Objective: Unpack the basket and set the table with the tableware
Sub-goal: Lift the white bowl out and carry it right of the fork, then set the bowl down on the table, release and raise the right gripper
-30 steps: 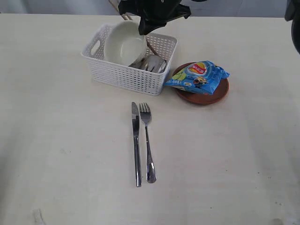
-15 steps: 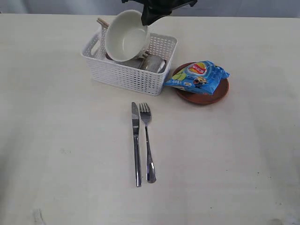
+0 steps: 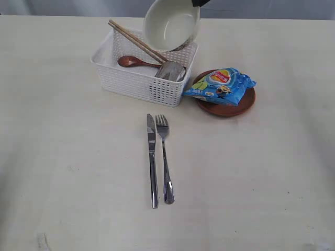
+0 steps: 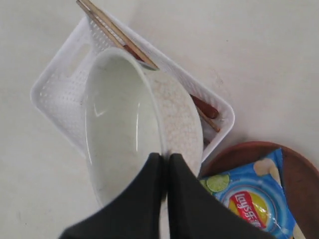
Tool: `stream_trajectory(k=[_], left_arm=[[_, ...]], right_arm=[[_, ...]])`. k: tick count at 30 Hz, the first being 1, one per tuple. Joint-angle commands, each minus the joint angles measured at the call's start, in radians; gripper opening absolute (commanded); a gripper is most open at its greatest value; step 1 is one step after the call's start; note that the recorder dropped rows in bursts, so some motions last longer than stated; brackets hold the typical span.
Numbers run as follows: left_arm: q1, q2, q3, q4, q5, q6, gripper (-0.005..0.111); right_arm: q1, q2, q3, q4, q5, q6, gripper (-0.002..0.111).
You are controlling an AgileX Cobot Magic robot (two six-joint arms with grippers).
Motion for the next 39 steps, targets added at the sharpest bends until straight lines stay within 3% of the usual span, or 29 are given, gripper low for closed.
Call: stream_trajectory(k=[1,6,19,28,39], left_arm=[[0.002,-0.003,0.002,0.005,-0.007,0.0,0.0],[0.002,-0.003,0.002,0.005,-0.007,0.0,0.0],[0.002,-0.003,0.002,0.005,-0.007,0.0,0.0],[0.002,-0.003,0.002,0.005,-0.007,0.0,0.0],[0.002,-0.003,0.002,0.005,-0.007,0.0,0.0]], right_arm=[[-0.023,-0.073,-0.004,0.02,0.024,-0.022,0.0],[-0.055,-0.194,0.122,0.029,0.024,-0.022,0.0],[-0.08,-0.61,0.722,0.06,-0.142,-0.068,0.0],[-0.08,-0.69,1.003,0.055,-0.166,-0.068,0.0],[-0.08,-0.686,1.312,0.081,-0.468,-0.068,0.0]])
